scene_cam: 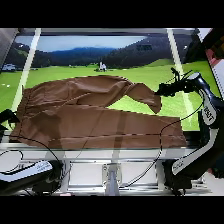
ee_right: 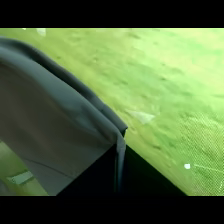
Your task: Fold the clothes and pants, and hang the long-sleeved shirts on hangers.
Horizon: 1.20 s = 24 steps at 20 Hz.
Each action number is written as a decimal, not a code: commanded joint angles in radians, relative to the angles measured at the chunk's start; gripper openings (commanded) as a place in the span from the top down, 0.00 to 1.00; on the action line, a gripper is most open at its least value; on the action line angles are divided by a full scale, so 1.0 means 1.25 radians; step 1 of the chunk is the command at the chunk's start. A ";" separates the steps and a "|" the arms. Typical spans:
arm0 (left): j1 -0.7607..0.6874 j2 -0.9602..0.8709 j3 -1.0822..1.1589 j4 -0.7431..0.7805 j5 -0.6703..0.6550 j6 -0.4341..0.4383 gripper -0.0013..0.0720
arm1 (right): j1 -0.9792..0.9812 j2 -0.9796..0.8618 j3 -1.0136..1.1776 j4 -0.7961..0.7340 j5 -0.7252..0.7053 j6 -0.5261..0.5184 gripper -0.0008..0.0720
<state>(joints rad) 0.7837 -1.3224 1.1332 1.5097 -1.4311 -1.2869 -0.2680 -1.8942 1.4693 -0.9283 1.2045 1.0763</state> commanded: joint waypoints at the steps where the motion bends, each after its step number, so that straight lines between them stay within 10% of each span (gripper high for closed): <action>1: 0.000 0.000 0.000 0.000 0.005 0.000 0.04 | 0.006 0.010 0.099 -0.003 0.061 -0.038 0.97; 11: 0.000 0.000 0.001 -0.025 0.024 0.000 0.04 | 0.005 0.179 0.361 -0.163 0.082 -0.208 0.97; 22: 0.000 0.000 0.001 -0.024 0.067 0.000 0.04 | 0.005 0.212 -0.133 -0.345 0.176 -0.186 0.97; 23: 0.000 0.000 0.001 -0.024 0.068 0.000 0.04 | 0.005 0.211 -0.143 -0.349 0.194 -0.186 0.93; 24: 0.000 0.000 0.001 -0.024 0.068 0.000 0.04 | 0.005 0.211 -0.144 -0.349 0.206 -0.186 0.61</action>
<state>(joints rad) 0.7837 -1.3224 1.1332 1.4792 -1.3575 -1.2877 -0.2619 -1.6318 1.3590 -1.3159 1.3975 0.8410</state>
